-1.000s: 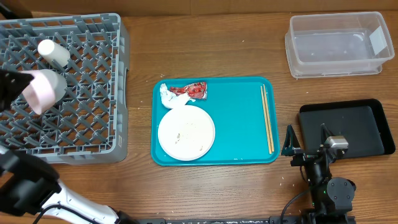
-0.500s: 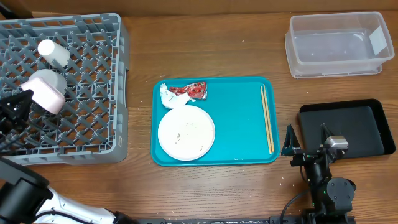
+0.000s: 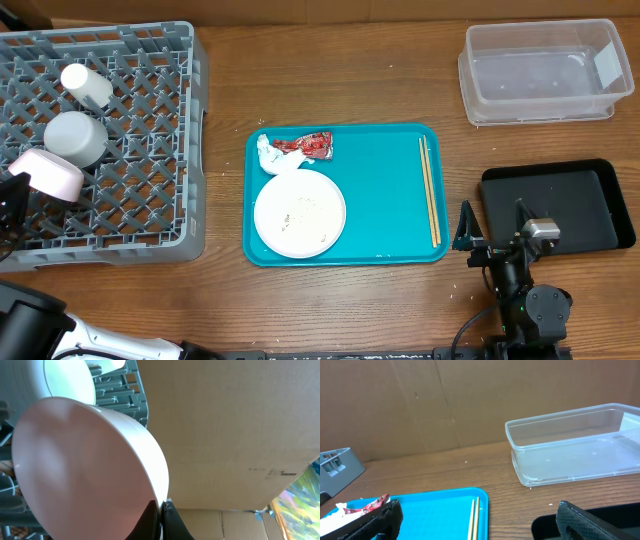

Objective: Sort waste into correct bins and load items into the dishwasher
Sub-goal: 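Lower the pale pink bowl into the front of the rack and release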

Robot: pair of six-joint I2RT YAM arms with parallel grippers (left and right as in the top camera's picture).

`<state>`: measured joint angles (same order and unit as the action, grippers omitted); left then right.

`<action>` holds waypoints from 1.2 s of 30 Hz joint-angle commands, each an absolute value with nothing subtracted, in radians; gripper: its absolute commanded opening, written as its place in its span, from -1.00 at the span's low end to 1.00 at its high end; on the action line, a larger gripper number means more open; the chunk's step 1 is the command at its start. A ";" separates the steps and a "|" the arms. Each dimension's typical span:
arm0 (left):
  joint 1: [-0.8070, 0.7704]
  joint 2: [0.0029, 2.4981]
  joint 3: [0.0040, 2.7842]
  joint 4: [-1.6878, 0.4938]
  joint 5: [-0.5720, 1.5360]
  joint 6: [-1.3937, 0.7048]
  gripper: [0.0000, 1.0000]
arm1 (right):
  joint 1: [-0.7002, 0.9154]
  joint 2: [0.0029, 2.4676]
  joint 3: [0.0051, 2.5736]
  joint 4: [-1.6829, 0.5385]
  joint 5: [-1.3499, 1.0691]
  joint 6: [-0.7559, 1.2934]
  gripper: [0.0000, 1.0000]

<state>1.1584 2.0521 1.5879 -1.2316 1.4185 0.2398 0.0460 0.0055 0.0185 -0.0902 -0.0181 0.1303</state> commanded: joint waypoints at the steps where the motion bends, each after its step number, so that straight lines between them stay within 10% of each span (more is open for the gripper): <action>1: 1.157 2.051 1.566 -1.228 1.331 0.220 -0.92 | 0.044 0.003 0.008 -0.084 -0.012 0.126 1.00; 36: 1.088 2.051 1.566 -1.128 1.502 0.126 -0.92 | 0.044 0.003 0.008 -0.084 -0.012 0.126 1.00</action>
